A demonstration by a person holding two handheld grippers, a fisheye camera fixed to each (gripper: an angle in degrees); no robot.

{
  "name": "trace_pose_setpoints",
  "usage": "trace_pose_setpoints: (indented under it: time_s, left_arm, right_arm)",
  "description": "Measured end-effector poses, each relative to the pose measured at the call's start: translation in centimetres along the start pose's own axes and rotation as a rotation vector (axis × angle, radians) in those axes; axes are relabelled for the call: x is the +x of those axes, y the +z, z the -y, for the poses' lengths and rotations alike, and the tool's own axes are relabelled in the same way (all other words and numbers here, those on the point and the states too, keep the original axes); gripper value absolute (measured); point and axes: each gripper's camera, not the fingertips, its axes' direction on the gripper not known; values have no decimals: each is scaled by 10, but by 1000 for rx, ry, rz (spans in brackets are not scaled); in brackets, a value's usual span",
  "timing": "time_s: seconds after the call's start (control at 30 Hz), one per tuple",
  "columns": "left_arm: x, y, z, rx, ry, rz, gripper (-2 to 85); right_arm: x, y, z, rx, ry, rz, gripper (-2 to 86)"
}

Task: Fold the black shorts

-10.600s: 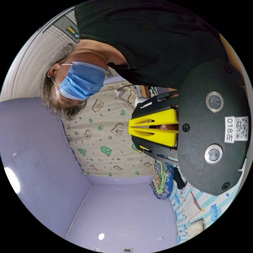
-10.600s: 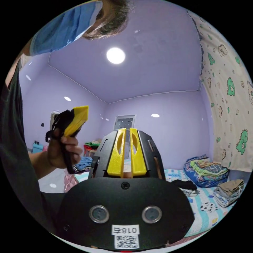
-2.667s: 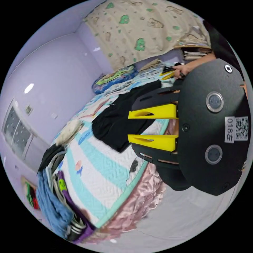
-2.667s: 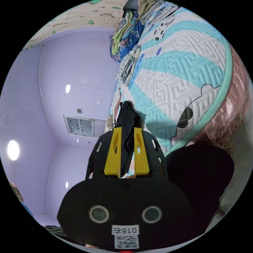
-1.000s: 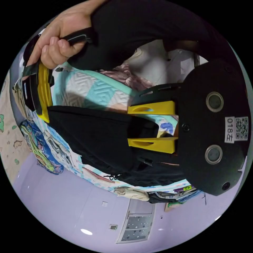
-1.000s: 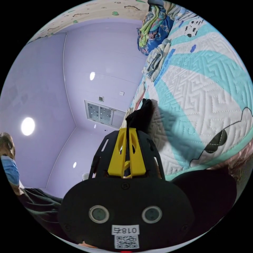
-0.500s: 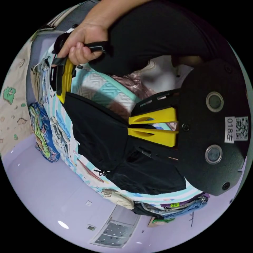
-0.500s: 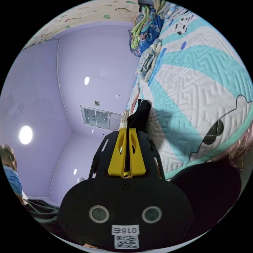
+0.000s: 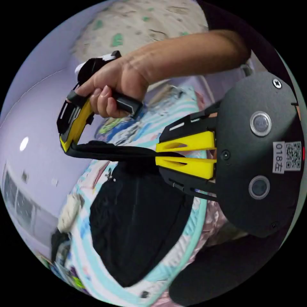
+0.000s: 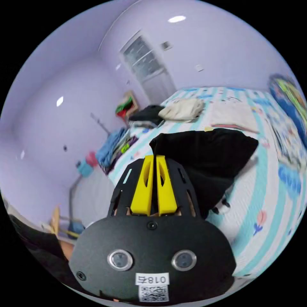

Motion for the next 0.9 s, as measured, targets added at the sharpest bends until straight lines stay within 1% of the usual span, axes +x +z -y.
trace_pose_setpoints:
  time_s: [0.03,0.07,0.1,0.13,0.17,0.23,0.3,0.33,0.4,0.47,0.5,0.57,0.6,0.63,0.67,0.73,0.8,0.87,0.9]
  left_arm:
    - [-48,-17,-9,41,-124,-37,-10]
    - [-73,-23,-15,53,-187,-50,-10]
    - [-123,-33,-31,68,-319,-75,-11]
    - [-171,-37,-48,69,-428,-109,-11]
    - [-193,-38,-58,63,-478,-127,-11]
    - [-270,-32,-99,41,-661,-220,-9]
    - [-302,-27,-117,18,-694,-250,-6]
    - [-312,-24,-122,5,-660,-259,-2]
    - [-331,-18,-133,5,-655,-316,7]
    - [-356,-15,-149,5,-695,-350,23]
    - [-372,-12,-160,-2,-725,-374,39]
    - [-385,-6,-174,-44,-748,-424,66]
    - [-390,-2,-185,-70,-775,-484,70]
    - [-393,0,-195,-87,-783,-547,72]
    - [-393,0,-199,-103,-778,-571,72]
    - [-391,-10,-214,-162,-724,-631,56]
    - [-391,-22,-222,-185,-658,-684,47]
    - [-398,-40,-226,-177,-597,-708,40]
    - [-406,-58,-223,-138,-534,-696,41]
  right_arm:
    - [-46,49,9,-104,-121,-34,2]
    - [-87,98,8,-196,-229,-75,2]
    - [-105,122,5,-237,-279,-98,2]
    - [-135,169,-8,-320,-369,-142,2]
    - [-154,215,-24,-405,-425,-177,2]
    - [-162,267,-47,-506,-434,-190,2]
    - [-159,299,-64,-564,-402,-182,3]
    - [-156,311,-70,-572,-373,-188,5]
    - [-153,320,-71,-580,-336,-193,9]
    - [-152,326,-68,-581,-306,-183,21]
    - [-153,327,-68,-585,-308,-178,25]
    - [-159,334,-70,-630,-334,-139,62]
    - [-161,336,-72,-652,-346,-124,70]
    - [-164,340,-77,-710,-371,-80,79]
    - [-168,340,-82,-767,-397,-14,82]
    - [-173,327,-86,-804,-445,84,83]
    - [-170,293,-79,-750,-471,157,82]
    - [-136,230,-59,-572,-408,198,80]
    - [-121,213,-54,-522,-371,192,79]
